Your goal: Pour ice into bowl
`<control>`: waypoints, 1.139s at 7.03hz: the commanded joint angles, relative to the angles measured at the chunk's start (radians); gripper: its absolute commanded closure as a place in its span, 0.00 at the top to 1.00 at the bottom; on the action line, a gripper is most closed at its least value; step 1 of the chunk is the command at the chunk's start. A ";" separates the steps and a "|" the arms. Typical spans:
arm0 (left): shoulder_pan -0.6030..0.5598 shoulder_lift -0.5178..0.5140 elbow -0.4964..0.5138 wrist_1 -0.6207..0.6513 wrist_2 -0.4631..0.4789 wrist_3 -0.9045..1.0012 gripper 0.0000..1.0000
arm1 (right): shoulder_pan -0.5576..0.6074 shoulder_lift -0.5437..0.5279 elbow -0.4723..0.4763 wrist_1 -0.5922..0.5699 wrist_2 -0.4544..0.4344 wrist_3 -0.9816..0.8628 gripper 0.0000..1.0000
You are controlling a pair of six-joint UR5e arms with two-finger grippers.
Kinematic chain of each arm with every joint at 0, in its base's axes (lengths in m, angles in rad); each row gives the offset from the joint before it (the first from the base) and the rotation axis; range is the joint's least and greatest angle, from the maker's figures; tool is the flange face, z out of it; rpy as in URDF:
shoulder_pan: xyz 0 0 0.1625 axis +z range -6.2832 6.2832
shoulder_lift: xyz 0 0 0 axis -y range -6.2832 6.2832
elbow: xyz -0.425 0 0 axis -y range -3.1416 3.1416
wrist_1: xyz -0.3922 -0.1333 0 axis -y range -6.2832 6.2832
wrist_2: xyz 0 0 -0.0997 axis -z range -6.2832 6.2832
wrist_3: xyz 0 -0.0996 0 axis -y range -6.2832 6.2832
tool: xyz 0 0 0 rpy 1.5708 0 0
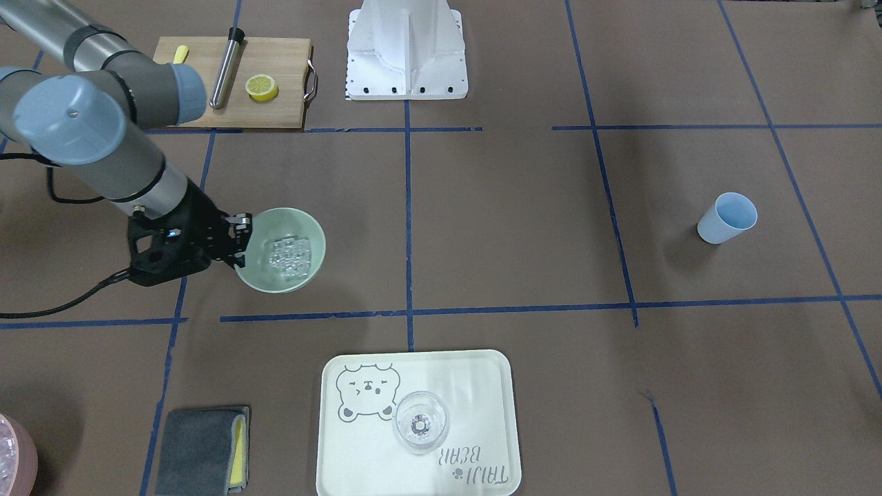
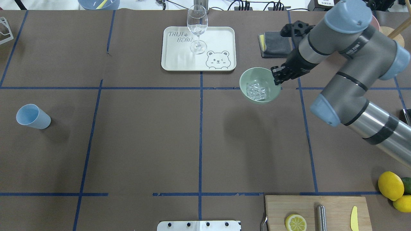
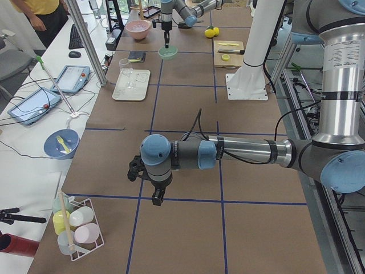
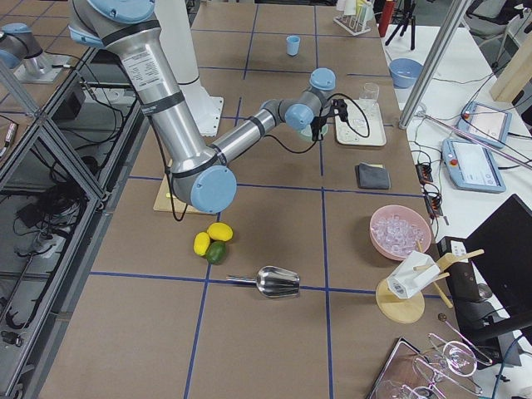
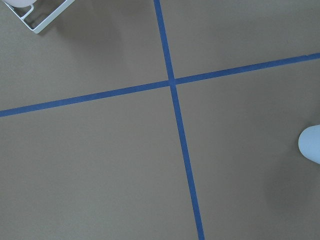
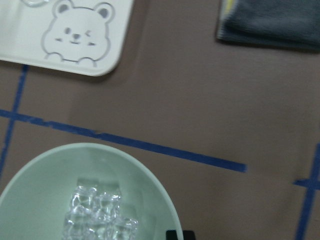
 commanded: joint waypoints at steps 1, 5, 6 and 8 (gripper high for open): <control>0.001 0.001 0.005 -0.024 0.000 0.001 1.00 | 0.113 -0.205 0.009 0.058 0.034 -0.203 0.00; 0.001 0.001 0.007 -0.055 0.000 0.000 1.00 | 0.165 -0.479 -0.017 0.352 0.084 -0.216 0.00; 0.001 0.001 0.007 -0.055 0.000 0.000 1.00 | 0.164 -0.479 -0.052 0.376 0.082 -0.216 0.00; 0.001 0.001 0.007 -0.058 0.001 0.003 1.00 | 0.164 -0.477 -0.104 0.453 0.082 -0.214 0.00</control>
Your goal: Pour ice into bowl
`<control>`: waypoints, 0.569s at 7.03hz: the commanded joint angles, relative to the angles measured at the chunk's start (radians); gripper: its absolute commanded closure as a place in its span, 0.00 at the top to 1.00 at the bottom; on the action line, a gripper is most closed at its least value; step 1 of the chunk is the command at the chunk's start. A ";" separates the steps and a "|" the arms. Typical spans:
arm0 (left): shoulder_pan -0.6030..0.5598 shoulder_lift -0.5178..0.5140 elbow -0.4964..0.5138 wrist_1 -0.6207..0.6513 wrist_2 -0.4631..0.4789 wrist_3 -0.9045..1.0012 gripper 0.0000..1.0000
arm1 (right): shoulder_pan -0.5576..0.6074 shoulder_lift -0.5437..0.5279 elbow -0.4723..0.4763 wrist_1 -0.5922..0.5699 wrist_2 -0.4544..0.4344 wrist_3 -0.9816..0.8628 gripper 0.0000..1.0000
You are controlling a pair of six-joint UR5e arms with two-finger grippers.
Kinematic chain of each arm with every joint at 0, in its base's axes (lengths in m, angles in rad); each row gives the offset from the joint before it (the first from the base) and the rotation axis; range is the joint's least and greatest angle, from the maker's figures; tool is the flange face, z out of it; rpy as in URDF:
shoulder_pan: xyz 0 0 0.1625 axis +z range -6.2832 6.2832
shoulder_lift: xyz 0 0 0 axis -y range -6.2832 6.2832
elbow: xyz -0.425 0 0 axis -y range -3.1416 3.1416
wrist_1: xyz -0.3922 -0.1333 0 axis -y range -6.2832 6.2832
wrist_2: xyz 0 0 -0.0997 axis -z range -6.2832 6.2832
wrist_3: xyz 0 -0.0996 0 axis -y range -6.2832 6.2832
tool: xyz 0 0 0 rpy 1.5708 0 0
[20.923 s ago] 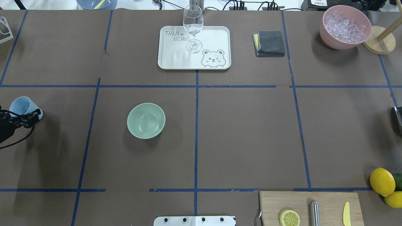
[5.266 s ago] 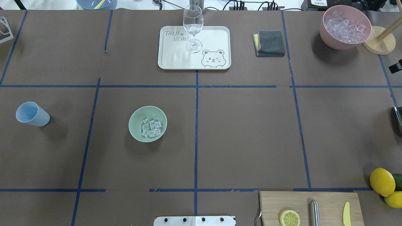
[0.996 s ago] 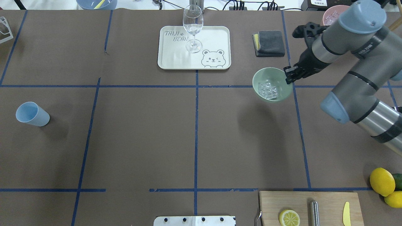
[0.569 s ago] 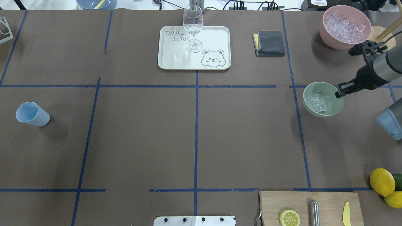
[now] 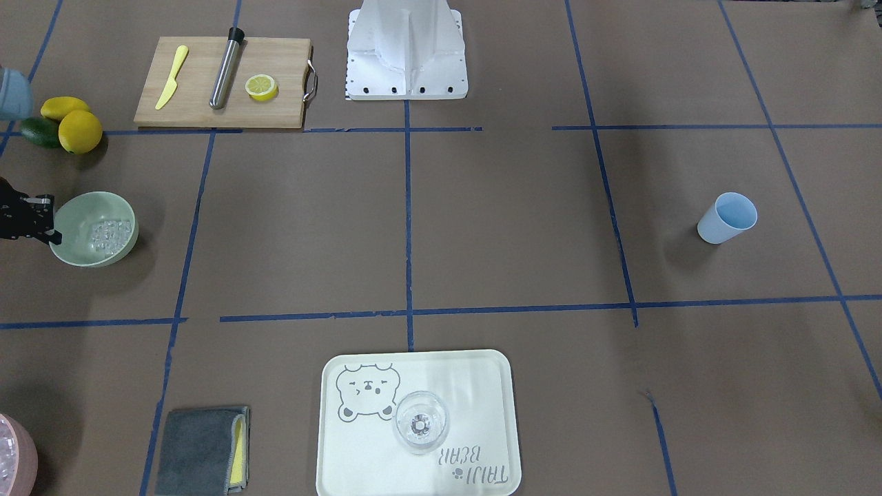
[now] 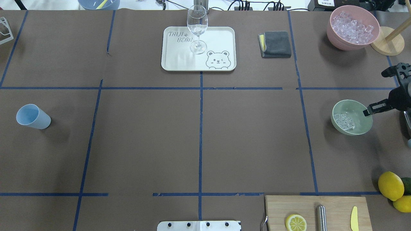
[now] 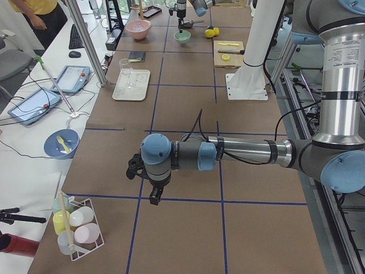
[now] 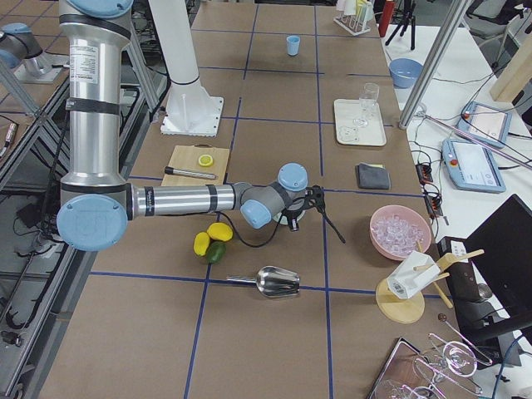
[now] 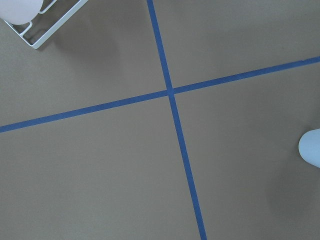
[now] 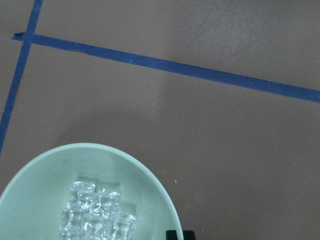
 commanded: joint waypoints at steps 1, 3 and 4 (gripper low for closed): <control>0.000 0.000 0.000 -0.002 0.002 0.001 1.00 | 0.000 0.000 -0.024 0.039 -0.005 0.015 0.99; 0.000 0.000 0.000 -0.002 0.004 0.004 1.00 | 0.018 0.009 -0.010 0.034 -0.065 0.004 1.00; 0.000 0.000 0.000 -0.002 0.004 0.004 1.00 | 0.062 0.008 -0.008 -0.002 -0.062 -0.002 1.00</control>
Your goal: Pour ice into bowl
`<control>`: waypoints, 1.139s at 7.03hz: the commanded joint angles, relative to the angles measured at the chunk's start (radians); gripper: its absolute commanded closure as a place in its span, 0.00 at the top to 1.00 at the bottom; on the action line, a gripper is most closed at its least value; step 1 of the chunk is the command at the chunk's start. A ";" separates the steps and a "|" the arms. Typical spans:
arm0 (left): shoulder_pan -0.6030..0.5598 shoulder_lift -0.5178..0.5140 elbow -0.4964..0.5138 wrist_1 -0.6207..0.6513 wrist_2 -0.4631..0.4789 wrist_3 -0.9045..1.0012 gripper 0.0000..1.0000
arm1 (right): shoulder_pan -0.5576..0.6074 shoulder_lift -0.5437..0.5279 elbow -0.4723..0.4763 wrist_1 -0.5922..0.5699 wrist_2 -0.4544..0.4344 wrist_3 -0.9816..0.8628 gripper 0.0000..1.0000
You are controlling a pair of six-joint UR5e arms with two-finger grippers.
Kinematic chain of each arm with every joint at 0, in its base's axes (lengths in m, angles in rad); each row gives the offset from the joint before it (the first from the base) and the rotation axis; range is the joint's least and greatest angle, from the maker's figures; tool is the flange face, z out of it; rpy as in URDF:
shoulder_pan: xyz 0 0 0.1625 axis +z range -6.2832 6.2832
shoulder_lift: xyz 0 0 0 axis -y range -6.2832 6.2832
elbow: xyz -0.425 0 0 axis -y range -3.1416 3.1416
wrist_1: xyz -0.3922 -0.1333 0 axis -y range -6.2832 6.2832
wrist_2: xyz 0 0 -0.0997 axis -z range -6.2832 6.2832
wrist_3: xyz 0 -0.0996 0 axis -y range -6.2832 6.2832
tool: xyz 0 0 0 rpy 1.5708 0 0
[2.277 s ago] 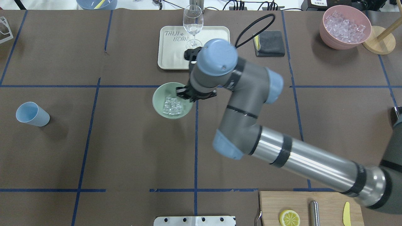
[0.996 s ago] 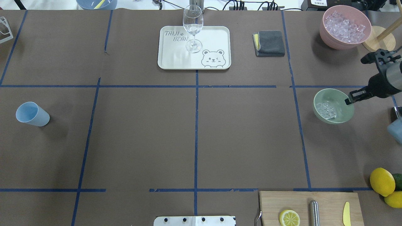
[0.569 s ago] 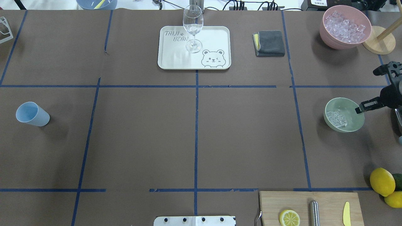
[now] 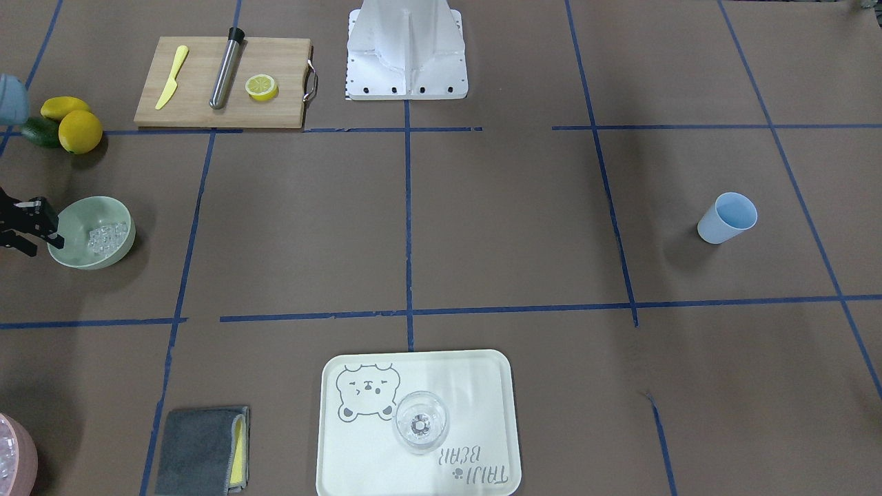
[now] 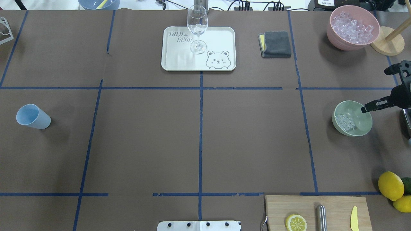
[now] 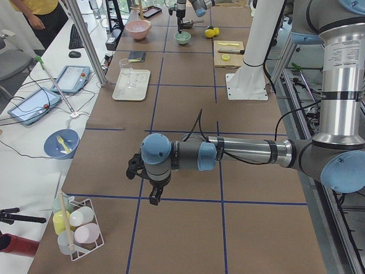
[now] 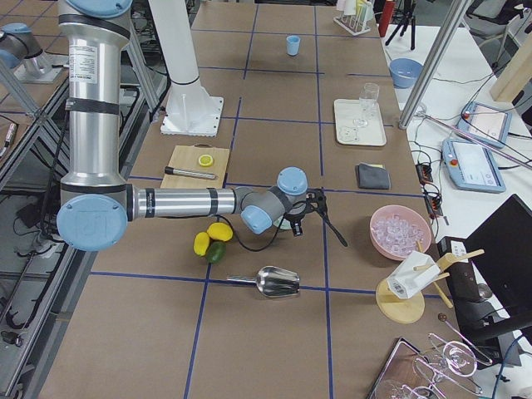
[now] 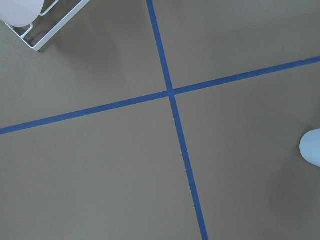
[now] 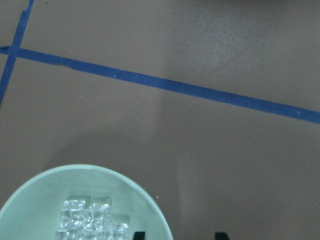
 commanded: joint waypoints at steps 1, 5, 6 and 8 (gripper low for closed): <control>0.000 0.002 0.000 0.000 0.000 0.001 1.00 | 0.083 0.000 0.006 -0.073 -0.010 -0.059 1.00; 0.000 0.003 0.002 0.000 0.000 0.001 1.00 | 0.489 0.059 0.021 -0.627 0.002 -0.685 1.00; 0.000 0.003 0.000 0.000 0.000 0.001 1.00 | 0.505 0.044 0.014 -0.694 -0.010 -0.687 1.00; 0.000 -0.001 0.000 0.002 0.000 0.001 1.00 | 0.510 0.007 0.027 -0.690 0.028 -0.670 1.00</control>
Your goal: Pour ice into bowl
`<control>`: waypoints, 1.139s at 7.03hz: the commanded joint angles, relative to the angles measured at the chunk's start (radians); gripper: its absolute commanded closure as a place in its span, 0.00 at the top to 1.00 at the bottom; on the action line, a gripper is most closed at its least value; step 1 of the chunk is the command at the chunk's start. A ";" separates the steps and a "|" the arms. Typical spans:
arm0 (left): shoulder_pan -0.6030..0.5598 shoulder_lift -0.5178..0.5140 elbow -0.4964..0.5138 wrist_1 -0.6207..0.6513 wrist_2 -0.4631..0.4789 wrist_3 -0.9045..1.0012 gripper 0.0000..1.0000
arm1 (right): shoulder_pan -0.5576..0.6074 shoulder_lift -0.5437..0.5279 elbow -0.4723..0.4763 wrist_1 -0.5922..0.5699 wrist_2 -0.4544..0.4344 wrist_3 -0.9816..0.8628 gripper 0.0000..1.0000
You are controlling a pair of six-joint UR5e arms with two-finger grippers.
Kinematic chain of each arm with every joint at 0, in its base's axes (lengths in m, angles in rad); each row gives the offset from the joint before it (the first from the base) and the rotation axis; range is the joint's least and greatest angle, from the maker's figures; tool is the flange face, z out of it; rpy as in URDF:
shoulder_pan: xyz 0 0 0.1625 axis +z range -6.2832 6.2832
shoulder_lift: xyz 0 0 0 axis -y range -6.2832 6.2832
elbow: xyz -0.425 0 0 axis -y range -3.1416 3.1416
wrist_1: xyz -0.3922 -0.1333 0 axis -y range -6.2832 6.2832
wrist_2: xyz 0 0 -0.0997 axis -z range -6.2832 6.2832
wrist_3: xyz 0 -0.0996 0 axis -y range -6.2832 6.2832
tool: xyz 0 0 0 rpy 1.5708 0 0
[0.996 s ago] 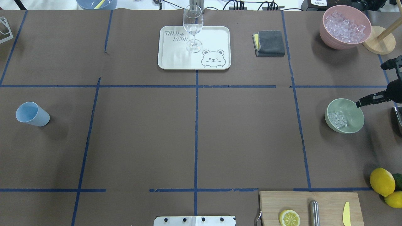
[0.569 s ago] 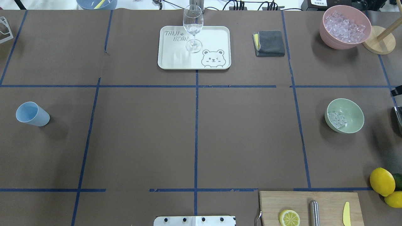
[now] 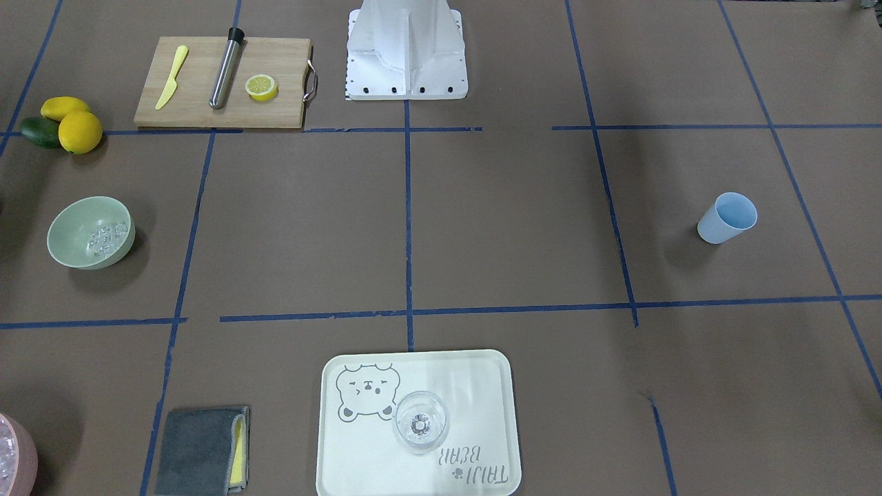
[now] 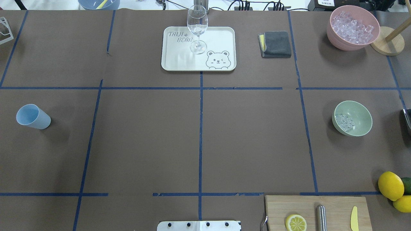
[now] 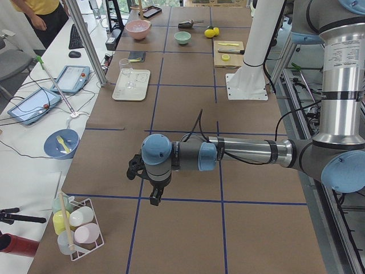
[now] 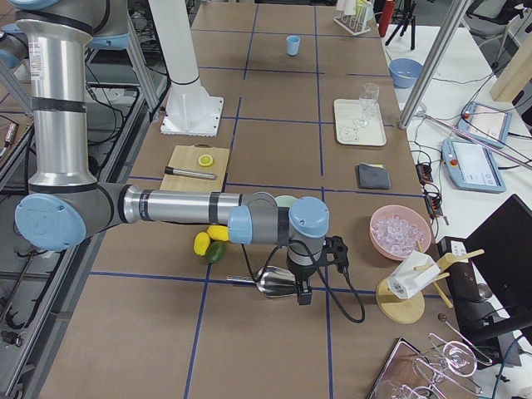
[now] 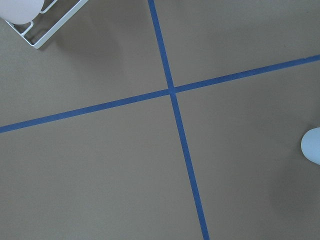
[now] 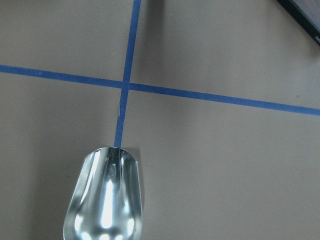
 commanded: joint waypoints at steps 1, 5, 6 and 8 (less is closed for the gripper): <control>0.000 -0.002 -0.003 0.002 0.000 0.001 1.00 | 0.007 -0.015 0.005 -0.006 0.018 -0.001 1.00; -0.002 0.009 -0.009 0.002 0.002 -0.001 1.00 | -0.019 -0.030 -0.004 0.029 0.017 -0.017 1.00; -0.002 0.009 -0.009 0.002 0.000 -0.001 1.00 | -0.019 -0.030 0.004 0.081 0.017 -0.014 1.00; -0.002 0.010 -0.009 0.002 0.000 -0.001 1.00 | -0.019 -0.033 -0.004 0.109 0.020 0.002 1.00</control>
